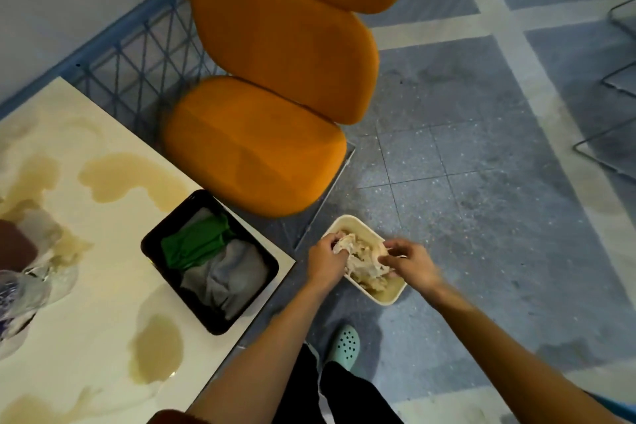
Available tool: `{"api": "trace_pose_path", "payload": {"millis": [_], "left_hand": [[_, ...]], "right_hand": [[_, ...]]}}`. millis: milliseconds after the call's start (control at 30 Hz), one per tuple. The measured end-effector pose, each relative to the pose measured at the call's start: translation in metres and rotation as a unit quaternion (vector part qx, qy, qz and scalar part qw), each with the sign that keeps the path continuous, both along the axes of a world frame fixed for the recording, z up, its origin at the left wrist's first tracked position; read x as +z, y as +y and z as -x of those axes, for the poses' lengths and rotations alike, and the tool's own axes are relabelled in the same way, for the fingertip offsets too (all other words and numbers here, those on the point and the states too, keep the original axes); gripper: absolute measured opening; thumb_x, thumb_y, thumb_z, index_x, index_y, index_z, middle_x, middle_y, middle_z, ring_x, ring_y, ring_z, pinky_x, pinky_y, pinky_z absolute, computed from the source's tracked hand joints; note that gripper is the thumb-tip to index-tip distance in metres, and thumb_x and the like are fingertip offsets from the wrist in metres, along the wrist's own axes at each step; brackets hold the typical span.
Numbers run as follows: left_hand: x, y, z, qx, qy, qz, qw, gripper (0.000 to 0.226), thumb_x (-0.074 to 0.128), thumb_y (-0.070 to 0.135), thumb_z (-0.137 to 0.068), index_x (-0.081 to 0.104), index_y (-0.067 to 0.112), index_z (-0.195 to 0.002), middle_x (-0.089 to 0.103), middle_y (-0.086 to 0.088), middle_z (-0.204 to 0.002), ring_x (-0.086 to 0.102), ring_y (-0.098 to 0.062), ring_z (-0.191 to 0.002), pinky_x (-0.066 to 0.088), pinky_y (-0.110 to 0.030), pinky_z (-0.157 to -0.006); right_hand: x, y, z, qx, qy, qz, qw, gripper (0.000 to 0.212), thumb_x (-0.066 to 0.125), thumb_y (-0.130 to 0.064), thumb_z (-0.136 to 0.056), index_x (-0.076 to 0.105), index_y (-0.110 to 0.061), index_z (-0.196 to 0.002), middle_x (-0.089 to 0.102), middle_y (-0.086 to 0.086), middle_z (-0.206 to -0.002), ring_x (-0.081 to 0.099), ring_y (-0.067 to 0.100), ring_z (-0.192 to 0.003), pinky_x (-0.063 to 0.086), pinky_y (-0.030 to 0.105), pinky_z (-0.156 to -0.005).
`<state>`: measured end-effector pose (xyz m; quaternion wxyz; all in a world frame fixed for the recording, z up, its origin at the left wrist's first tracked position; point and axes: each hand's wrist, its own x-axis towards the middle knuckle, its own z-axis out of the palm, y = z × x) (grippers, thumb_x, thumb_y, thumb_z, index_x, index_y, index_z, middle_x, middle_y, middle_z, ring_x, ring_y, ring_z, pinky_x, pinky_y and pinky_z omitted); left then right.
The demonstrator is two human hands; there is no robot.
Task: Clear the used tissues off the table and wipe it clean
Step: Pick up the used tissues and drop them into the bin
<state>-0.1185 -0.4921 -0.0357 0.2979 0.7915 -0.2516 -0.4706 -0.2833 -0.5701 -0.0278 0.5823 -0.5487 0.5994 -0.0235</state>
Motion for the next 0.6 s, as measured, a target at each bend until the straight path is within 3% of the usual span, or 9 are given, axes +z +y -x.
{"api": "trace_pose_path", "payload": {"millis": [100, 167, 233, 333, 433, 600], "left_hand": [[-0.019, -0.012, 0.003, -0.005, 0.005, -0.021, 1.0, 0.035, 0.059, 0.007, -0.087, 0.064, 0.009, -0.122, 0.067, -0.013, -0.12, 0.064, -0.028, -0.107, 0.054, -0.043, -0.091], [-0.029, -0.021, 0.004, -0.021, -0.005, -0.029, 0.999, 0.038, 0.058, 0.004, -0.088, 0.062, 0.007, -0.125, 0.065, -0.011, -0.125, 0.061, -0.026, -0.113, 0.049, -0.032, -0.097], [-0.039, -0.027, 0.005, -0.044, -0.002, -0.043, 0.998, 0.042, 0.059, 0.005, -0.088, 0.059, 0.009, -0.13, 0.063, -0.01, -0.128, 0.059, -0.024, -0.115, 0.044, -0.024, -0.091], [-0.049, -0.028, 0.009, -0.093, 0.006, -0.069, 0.993, 0.048, 0.06, 0.012, -0.089, 0.052, 0.012, -0.136, 0.058, -0.009, -0.134, 0.056, -0.024, -0.12, 0.043, -0.026, -0.095], [-0.049, -0.02, 0.012, -0.083, 0.017, -0.077, 0.993, 0.046, 0.061, 0.011, -0.09, 0.052, 0.011, -0.136, 0.059, -0.008, -0.133, 0.056, -0.021, -0.119, 0.041, -0.02, -0.091], [-0.035, -0.004, 0.012, -0.042, 0.005, -0.049, 0.998, 0.032, 0.059, 0.004, -0.088, 0.062, 0.012, -0.119, 0.064, -0.003, -0.121, 0.059, -0.014, -0.104, 0.045, -0.016, -0.085]], "right_hand": [[-0.027, -0.003, 0.005, 0.002, 0.031, -0.016, 0.999, 0.03, 0.072, -0.009, -0.084, 0.065, -0.012, -0.113, 0.069, 0.006, -0.1, 0.07, 0.019, -0.084, 0.061, 0.037, -0.073], [-0.044, -0.008, 0.009, -0.004, 0.048, -0.023, 0.999, 0.033, 0.072, -0.009, -0.084, 0.064, -0.01, -0.115, 0.068, 0.009, -0.103, 0.07, 0.025, -0.085, 0.061, 0.041, -0.074], [-0.055, -0.012, 0.012, -0.006, 0.059, -0.033, 0.998, 0.036, 0.071, -0.009, -0.085, 0.062, -0.01, -0.119, 0.067, 0.01, -0.104, 0.07, 0.027, -0.087, 0.06, 0.042, -0.077], [-0.06, -0.017, 0.016, 0.049, 0.073, -0.05, 0.995, 0.051, 0.07, -0.015, -0.086, 0.053, -0.017, -0.133, 0.062, 0.006, -0.119, 0.064, 0.026, -0.103, 0.054, 0.044, -0.092], [-0.057, -0.015, 0.02, 0.124, 0.089, -0.062, 0.986, 0.06, 0.068, -0.016, -0.086, 0.046, -0.02, -0.141, 0.055, 0.006, -0.133, 0.057, 0.024, -0.117, 0.047, 0.041, -0.102], [-0.039, -0.01, 0.014, 0.174, 0.093, -0.013, 0.98, 0.049, 0.064, -0.016, -0.088, 0.053, -0.017, -0.136, 0.06, 0.005, -0.132, 0.062, 0.018, -0.112, 0.049, 0.03, -0.097]]}}
